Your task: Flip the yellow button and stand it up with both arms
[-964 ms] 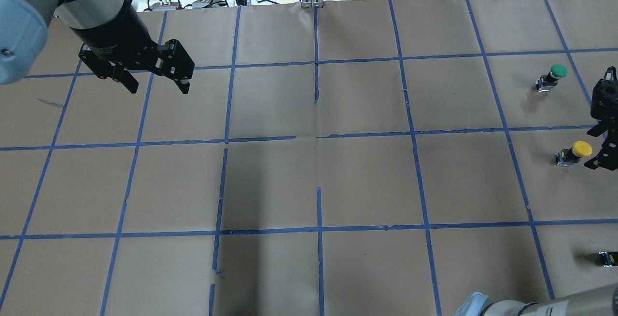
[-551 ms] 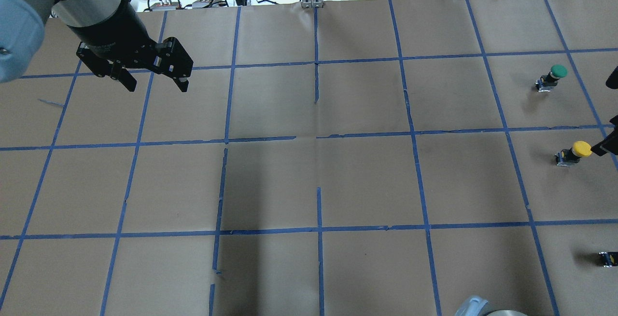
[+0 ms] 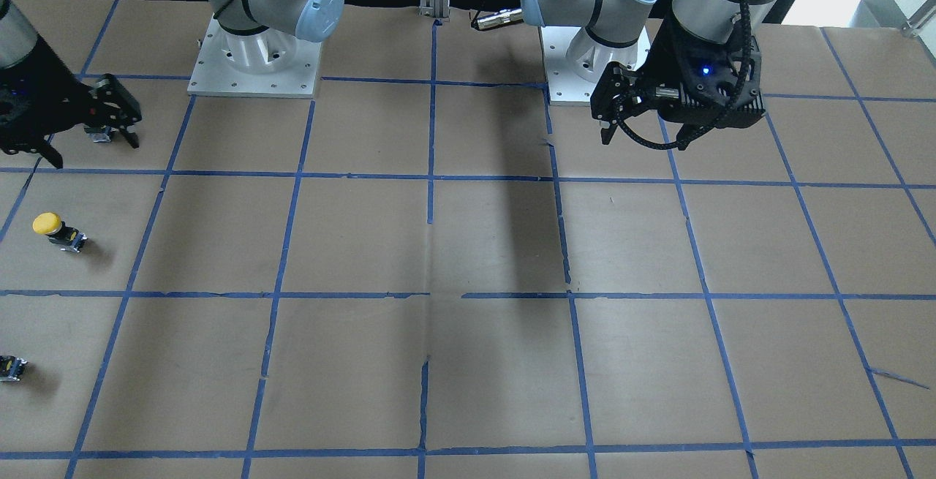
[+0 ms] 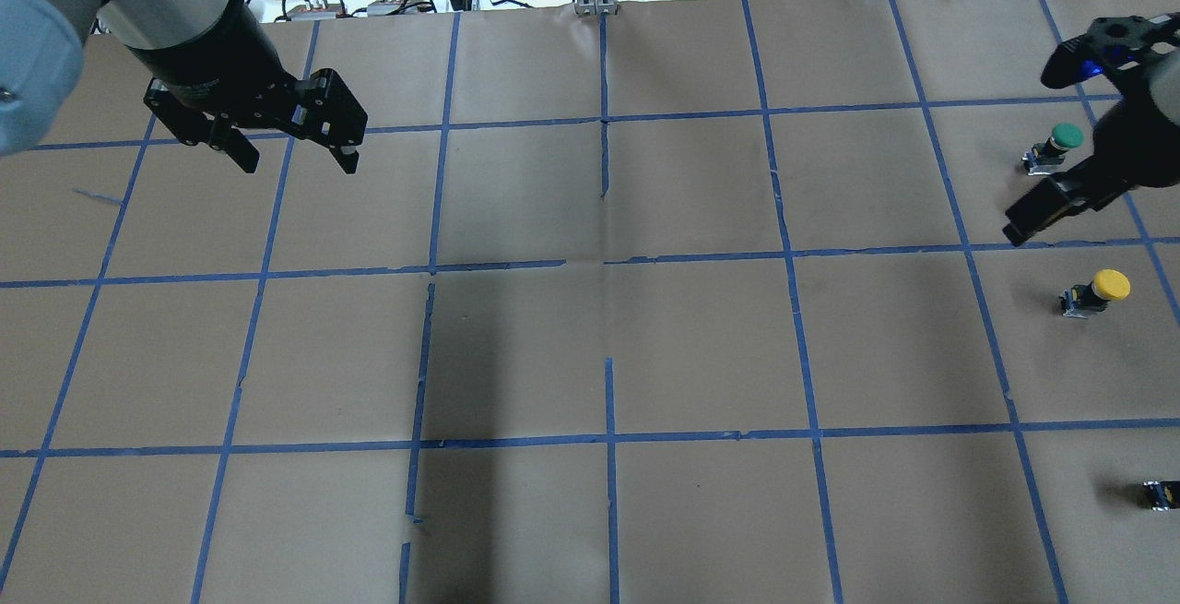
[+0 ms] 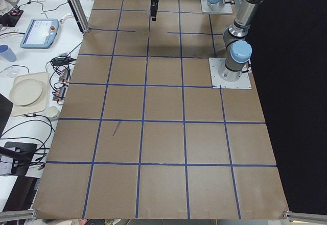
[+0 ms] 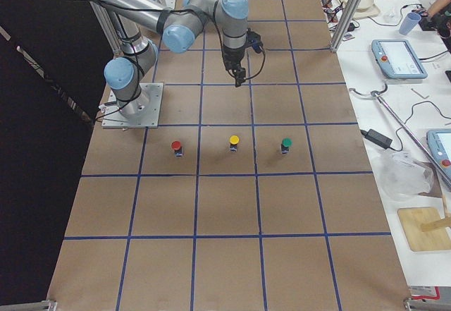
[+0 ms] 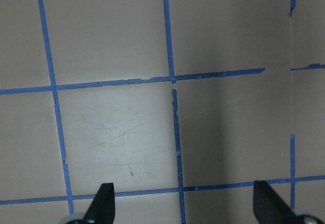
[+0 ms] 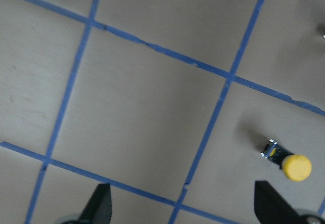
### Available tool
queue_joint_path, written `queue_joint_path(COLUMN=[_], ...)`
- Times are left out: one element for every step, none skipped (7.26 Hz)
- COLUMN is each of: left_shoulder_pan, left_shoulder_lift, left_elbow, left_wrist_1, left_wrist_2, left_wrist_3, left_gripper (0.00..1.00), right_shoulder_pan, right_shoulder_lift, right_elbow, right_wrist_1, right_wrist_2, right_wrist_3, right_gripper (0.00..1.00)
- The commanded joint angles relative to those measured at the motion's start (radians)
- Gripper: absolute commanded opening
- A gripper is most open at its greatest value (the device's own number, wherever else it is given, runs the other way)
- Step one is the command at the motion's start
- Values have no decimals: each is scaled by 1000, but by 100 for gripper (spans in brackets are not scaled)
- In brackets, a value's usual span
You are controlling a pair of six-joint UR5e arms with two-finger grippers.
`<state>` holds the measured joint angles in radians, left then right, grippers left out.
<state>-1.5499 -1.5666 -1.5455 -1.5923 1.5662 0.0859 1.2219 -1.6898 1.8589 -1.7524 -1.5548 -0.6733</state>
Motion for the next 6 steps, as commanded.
queue_joint_path(left_shoulder_pan=[1, 1, 1, -1, -1, -2], left_shoulder_lift=[-4, -4, -4, -7, -7, -9], left_elbow=[19, 19, 22, 28, 28, 30], left_wrist_1=[0, 0, 0, 2, 2, 2], left_wrist_2=[2, 0, 3, 17, 20, 20], left_wrist_3=[0, 2, 5, 11, 11, 11], left_gripper=[95, 95, 95, 95, 96, 97], right_shoulder_pan=[216, 270, 307, 336, 338, 338], right_shoulder_lift=[-10, -20, -18, -24, -24, -22], right_elbow=[-73, -98, -121, -130, -136, -168], right_wrist_1=[77, 135, 155, 166, 215, 232], right_wrist_2=[-11, -13, -10, -14, -1, -11], right_wrist_3=[408, 534, 658, 728, 730, 730], right_gripper=[100, 100, 100, 100, 100, 100])
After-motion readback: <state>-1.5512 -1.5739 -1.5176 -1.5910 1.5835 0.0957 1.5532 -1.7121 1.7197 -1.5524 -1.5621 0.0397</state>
